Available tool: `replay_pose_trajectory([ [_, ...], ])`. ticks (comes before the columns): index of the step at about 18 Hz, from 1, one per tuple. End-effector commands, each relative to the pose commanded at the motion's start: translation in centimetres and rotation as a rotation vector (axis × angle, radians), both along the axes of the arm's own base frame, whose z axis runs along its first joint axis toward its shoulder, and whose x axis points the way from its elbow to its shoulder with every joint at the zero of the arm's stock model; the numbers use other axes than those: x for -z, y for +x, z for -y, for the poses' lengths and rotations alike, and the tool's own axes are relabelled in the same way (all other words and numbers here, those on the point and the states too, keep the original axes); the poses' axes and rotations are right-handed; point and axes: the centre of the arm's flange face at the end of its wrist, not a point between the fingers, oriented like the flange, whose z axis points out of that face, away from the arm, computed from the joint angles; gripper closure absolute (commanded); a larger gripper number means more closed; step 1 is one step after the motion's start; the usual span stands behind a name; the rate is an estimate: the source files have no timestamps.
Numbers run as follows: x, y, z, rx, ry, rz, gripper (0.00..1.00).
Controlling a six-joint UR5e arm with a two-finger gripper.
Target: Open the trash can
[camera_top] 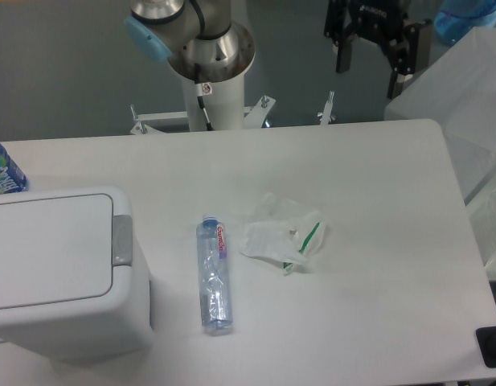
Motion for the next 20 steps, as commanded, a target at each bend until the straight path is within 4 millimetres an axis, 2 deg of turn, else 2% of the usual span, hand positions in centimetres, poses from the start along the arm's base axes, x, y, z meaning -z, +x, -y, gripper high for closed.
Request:
replay_pose_trajectory([
  [5, -0.1, 0.2, -0.4, -0.004, 0.042, 0.019, 0.00],
  [8, -0.2, 0.5, -1.3, -0.142, 0.090, 0.082, 0.00],
  [14, 0.4, 2.5, -5.8, -0.325, 0.235, 0.129, 0.00],
  [16, 0.8, 3.8, -8.2, -0.388, 0.286, 0.145, 0.00],
  [18, 1.1, 4.7, -9.4, -0.466, 0.329, 0.172, 0.00],
  [20, 1.8, 6.5, -11.6, -0.508, 0.338, 0.227, 0.00],
])
